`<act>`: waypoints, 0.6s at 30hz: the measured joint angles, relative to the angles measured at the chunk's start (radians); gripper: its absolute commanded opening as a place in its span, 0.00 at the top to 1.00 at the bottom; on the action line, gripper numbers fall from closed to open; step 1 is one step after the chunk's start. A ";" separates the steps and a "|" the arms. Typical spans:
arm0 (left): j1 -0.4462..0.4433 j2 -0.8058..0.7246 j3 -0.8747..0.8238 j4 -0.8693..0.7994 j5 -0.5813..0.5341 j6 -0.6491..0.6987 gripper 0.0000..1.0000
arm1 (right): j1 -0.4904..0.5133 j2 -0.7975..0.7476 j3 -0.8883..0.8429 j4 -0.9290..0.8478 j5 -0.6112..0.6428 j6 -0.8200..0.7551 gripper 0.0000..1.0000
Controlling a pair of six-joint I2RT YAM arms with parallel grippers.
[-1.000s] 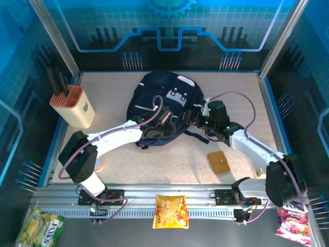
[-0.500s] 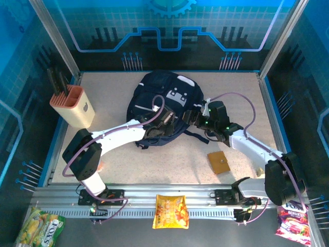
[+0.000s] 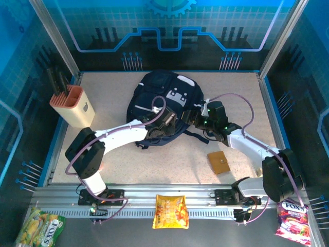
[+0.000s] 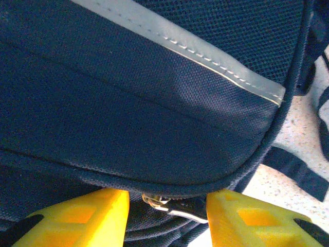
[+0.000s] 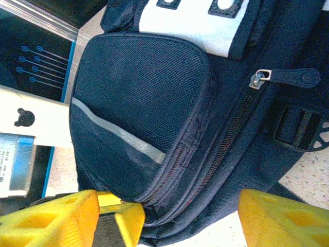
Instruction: Pack books, pencil case, and school supplies into a backpack
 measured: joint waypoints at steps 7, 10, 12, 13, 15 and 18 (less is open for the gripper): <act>-0.018 0.035 0.030 -0.030 -0.037 0.000 0.80 | 0.000 0.015 -0.001 0.012 -0.013 0.011 0.29; -0.018 0.035 0.030 -0.035 -0.044 0.001 0.87 | 0.000 0.022 -0.001 0.018 -0.018 0.018 0.29; -0.018 0.034 0.030 -0.037 -0.048 -0.001 0.92 | 0.000 0.024 -0.001 0.021 -0.019 0.020 0.29; -0.018 0.032 0.030 -0.038 -0.048 0.000 0.94 | 0.000 0.026 -0.001 0.025 -0.019 0.022 0.29; -0.018 0.028 0.030 -0.039 -0.048 -0.002 0.99 | 0.000 0.030 -0.002 0.037 -0.019 0.030 0.30; -0.018 0.016 0.029 -0.039 -0.047 0.000 1.00 | 0.003 0.044 -0.003 0.054 -0.022 0.047 0.32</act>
